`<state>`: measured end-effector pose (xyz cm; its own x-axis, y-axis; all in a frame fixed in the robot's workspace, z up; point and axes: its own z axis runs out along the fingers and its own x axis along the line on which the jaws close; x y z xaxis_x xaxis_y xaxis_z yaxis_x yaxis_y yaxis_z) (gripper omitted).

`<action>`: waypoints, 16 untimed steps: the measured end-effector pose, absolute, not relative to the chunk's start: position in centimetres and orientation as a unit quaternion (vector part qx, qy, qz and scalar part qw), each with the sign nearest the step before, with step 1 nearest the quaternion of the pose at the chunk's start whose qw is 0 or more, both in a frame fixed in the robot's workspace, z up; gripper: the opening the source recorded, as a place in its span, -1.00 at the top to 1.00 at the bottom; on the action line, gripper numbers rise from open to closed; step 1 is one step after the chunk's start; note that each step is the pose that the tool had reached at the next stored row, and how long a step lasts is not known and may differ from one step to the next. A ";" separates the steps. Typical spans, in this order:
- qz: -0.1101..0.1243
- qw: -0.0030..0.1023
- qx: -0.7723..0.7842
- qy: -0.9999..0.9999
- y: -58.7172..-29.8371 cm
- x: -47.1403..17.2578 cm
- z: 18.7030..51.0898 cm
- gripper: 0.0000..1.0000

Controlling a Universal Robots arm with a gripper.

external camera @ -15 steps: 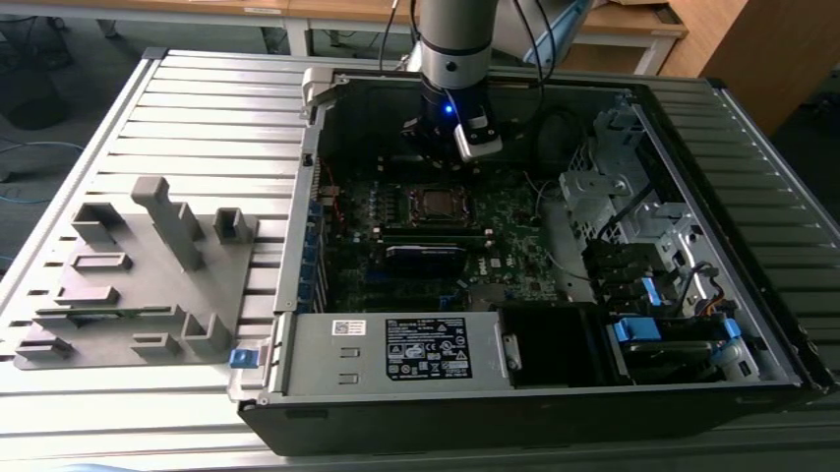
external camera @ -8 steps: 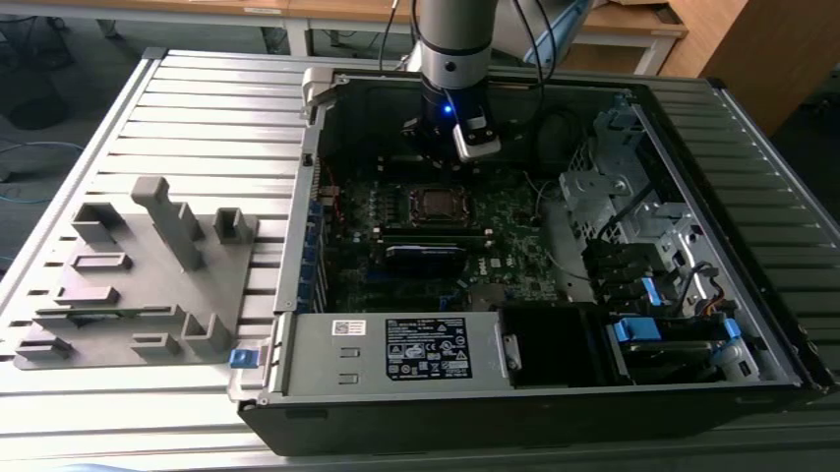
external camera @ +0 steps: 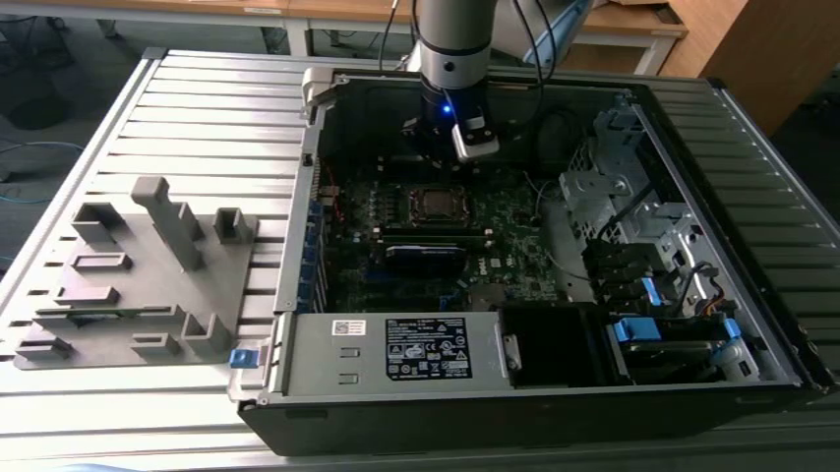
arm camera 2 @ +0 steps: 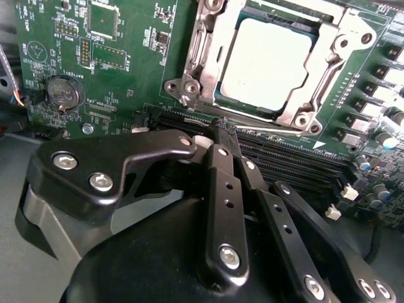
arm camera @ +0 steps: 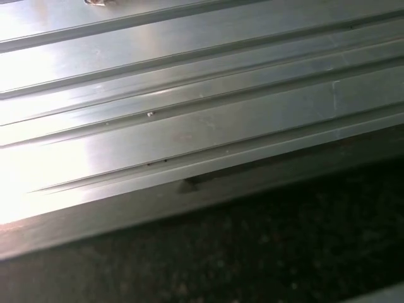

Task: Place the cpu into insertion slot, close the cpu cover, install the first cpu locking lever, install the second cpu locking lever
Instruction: 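Install the first cpu locking lever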

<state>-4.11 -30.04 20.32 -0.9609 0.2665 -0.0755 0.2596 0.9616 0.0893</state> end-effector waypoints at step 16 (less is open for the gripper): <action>0.041 0.044 0.158 0.986 -29.9 -4.2 20.3 0.79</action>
<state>-4.16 -29.95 20.25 -0.9463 0.3147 -0.0736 0.3074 0.9468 0.0957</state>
